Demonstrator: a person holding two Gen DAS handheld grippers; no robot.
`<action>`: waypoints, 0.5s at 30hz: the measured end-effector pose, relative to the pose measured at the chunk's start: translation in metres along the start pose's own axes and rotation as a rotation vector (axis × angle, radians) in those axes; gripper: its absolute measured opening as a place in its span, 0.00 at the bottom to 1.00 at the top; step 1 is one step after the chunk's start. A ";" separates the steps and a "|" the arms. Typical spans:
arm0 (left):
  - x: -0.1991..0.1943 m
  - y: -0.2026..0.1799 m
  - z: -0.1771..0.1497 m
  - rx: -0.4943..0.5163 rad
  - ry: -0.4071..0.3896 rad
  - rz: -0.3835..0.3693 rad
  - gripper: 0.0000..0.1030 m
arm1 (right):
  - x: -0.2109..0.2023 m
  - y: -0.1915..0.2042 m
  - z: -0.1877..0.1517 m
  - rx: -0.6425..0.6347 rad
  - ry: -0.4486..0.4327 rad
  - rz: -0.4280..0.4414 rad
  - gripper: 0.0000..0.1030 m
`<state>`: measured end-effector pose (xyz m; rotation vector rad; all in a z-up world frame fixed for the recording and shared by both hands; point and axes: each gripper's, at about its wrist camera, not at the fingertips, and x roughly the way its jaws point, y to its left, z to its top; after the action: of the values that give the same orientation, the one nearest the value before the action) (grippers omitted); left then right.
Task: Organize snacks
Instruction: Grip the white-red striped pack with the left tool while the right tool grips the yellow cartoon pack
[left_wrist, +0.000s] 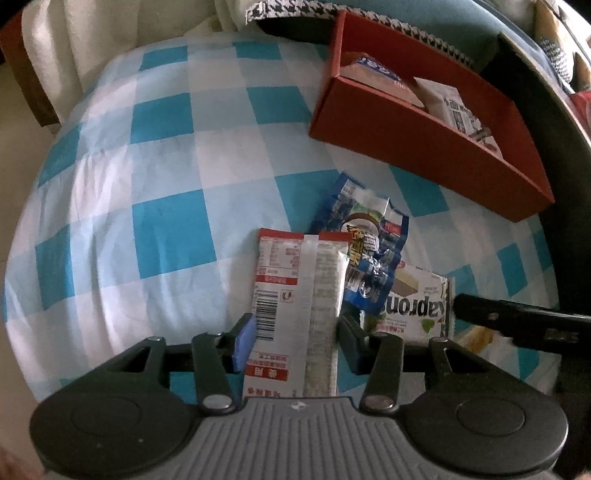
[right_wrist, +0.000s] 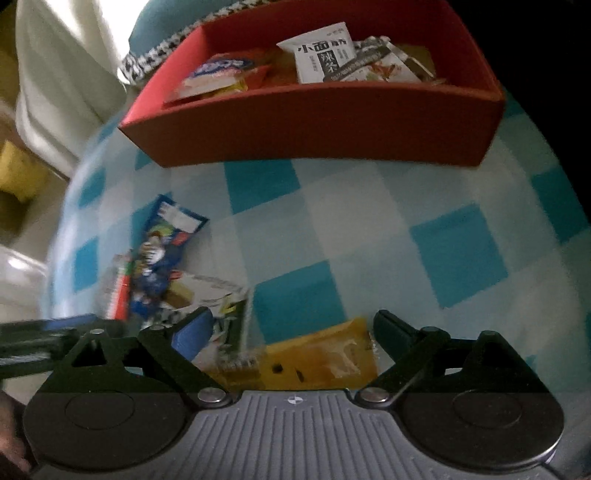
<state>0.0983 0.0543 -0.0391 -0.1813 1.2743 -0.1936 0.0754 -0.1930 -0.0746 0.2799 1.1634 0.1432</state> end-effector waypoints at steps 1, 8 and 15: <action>0.000 0.000 0.000 0.001 0.000 -0.001 0.41 | -0.006 0.001 -0.001 -0.011 -0.015 0.002 0.94; 0.000 0.000 0.000 0.003 0.003 -0.004 0.41 | -0.021 0.036 -0.023 -0.449 0.058 -0.089 0.94; 0.002 0.001 -0.001 0.000 0.015 -0.002 0.43 | -0.014 0.072 -0.069 -1.112 0.156 -0.133 0.91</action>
<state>0.0984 0.0544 -0.0414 -0.1810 1.2888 -0.1966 0.0091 -0.1175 -0.0667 -0.7986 1.0921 0.6677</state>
